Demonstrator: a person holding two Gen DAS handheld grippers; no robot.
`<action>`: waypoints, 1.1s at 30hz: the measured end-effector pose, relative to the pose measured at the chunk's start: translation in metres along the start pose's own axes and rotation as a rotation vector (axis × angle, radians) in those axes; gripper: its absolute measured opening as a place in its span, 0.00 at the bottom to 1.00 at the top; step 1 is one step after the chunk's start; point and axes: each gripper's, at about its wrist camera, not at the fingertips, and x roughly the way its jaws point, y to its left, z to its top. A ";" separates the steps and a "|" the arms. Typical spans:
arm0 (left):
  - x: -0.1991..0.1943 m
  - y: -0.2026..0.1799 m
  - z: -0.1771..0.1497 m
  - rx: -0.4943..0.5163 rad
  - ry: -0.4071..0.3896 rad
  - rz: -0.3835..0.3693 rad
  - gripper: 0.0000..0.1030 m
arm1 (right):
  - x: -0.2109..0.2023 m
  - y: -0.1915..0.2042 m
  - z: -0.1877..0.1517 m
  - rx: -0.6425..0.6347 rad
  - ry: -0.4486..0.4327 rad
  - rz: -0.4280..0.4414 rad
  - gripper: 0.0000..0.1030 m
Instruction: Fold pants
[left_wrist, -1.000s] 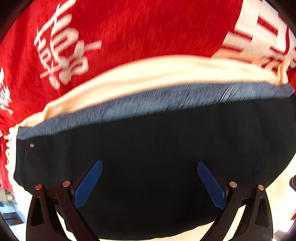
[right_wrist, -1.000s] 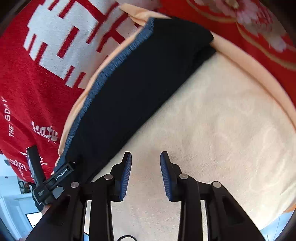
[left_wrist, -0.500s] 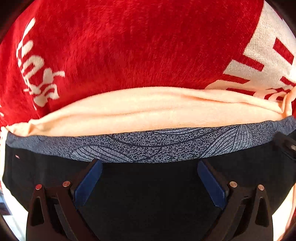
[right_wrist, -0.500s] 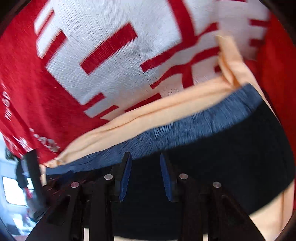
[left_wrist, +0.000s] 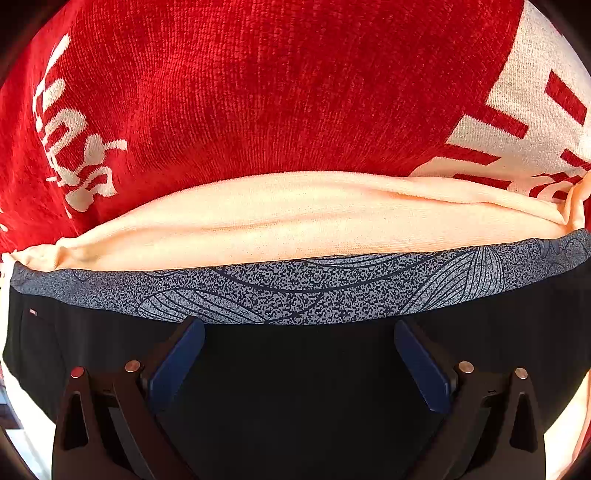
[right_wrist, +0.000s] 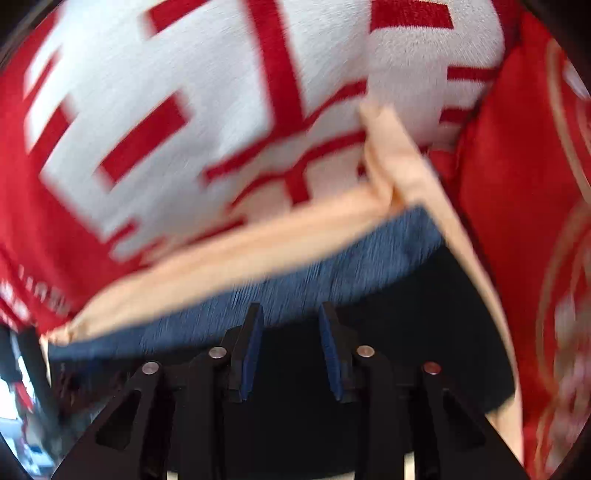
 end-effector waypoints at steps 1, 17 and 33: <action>0.000 -0.002 0.000 0.000 0.000 -0.002 1.00 | 0.000 0.003 -0.010 -0.013 0.008 -0.013 0.44; -0.001 0.001 0.001 0.027 -0.003 -0.016 1.00 | -0.002 -0.006 -0.039 0.059 -0.004 0.099 0.66; -0.003 0.001 -0.002 0.024 -0.026 0.003 1.00 | -0.029 -0.027 -0.069 0.209 0.028 0.253 0.68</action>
